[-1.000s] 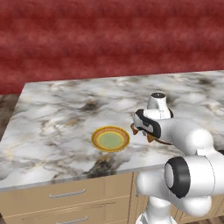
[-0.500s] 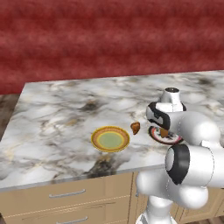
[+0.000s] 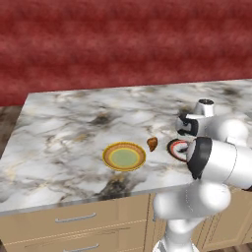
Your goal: Place the pastries on the plates.
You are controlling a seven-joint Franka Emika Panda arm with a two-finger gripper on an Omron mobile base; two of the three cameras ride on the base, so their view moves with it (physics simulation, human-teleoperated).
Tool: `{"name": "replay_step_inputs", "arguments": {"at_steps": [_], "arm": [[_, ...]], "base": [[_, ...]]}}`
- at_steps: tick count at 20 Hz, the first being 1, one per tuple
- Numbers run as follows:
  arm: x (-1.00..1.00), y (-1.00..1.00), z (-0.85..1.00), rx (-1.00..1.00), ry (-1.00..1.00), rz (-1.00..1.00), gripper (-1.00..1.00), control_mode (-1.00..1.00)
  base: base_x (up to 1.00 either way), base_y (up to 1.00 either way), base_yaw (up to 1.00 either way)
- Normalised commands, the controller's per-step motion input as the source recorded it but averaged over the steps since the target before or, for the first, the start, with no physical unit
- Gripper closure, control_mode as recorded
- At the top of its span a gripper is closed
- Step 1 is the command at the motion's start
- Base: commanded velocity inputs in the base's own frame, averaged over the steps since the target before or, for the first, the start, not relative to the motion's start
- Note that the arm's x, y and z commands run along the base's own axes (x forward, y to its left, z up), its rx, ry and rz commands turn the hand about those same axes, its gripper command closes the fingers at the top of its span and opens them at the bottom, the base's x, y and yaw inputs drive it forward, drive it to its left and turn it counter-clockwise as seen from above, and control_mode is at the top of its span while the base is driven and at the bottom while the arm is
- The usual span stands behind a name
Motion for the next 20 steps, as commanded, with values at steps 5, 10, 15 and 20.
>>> {"name": "replay_step_inputs", "arguments": {"at_steps": [5, 10, 15, 20], "arm": [[0.39, -0.08, -0.20, 0.00, 0.00, 0.01, 1.00, -1.00], [0.32, 0.00, -0.21, 0.00, 0.00, 0.01, 1.00, -1.00], [0.01, -0.02, -0.24, 0.00, 0.00, 0.00, 1.00, -1.00], [0.12, 0.00, -0.31, 0.00, 0.00, 0.00, 1.00, -1.00]], "base": [[0.00, 0.00, 0.00], [0.00, 0.00, 0.00], [0.00, 0.00, 0.00], [0.00, 0.00, 0.00]]}}
